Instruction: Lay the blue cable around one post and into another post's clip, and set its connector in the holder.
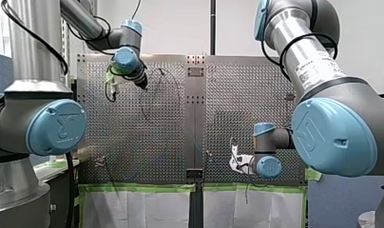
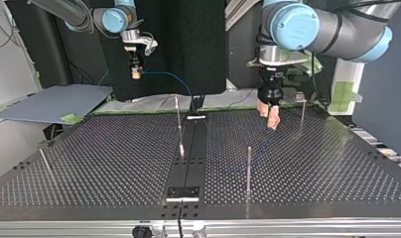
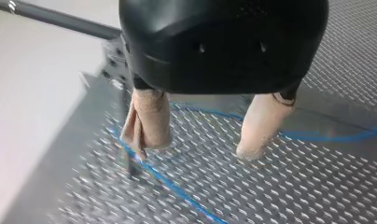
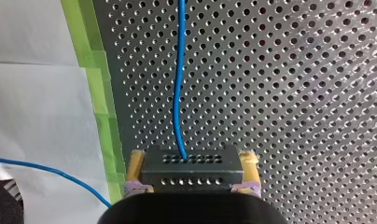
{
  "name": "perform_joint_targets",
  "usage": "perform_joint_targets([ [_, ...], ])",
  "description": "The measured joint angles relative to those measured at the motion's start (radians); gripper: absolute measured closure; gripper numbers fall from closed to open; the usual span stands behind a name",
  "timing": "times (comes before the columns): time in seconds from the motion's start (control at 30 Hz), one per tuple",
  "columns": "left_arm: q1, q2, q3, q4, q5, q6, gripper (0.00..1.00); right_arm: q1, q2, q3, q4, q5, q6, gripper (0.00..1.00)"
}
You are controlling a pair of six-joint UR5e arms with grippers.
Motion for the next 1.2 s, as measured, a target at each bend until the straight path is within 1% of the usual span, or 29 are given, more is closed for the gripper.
perform_joint_targets([
  [0.13,0.001,0.037,0.037,-0.037,0.008,0.023,0.00,-0.001,0.000,0.000,0.000,0.000,0.002,1.00],
  [0.2,0.002,0.060,0.059,-0.060,-0.001,0.035,0.00,-0.001,0.000,0.000,0.001,-0.001,0.003,1.00],
  [0.33,0.004,0.103,0.103,-0.103,-0.013,0.043,0.00,-0.001,0.000,0.000,0.002,-0.003,0.004,1.00],
  [0.5,0.004,0.154,0.156,-0.157,-0.014,0.058,0.00,-0.001,0.000,0.000,0.009,-0.022,0.006,1.00],
  [0.6,0.004,0.163,0.184,-0.185,-0.012,0.065,0.00,-0.001,0.000,0.000,0.018,-0.029,0.006,1.00],
  [0.73,0.005,0.164,0.214,-0.220,-0.011,0.065,0.00,-0.001,0.000,0.000,0.026,-0.032,0.006,1.00],
  [0.93,0.004,0.166,0.232,-0.275,0.000,0.059,0.00,-0.001,0.000,0.000,0.030,-0.033,0.006,1.00],
  [1.07,0.003,0.168,0.234,-0.311,0.025,0.035,0.00,-0.001,0.000,0.000,0.033,-0.033,0.005,1.00],
  [1.2,0.003,0.169,0.233,-0.345,0.068,0.011,0.00,-0.001,0.000,0.000,0.032,-0.033,0.006,1.00],
])
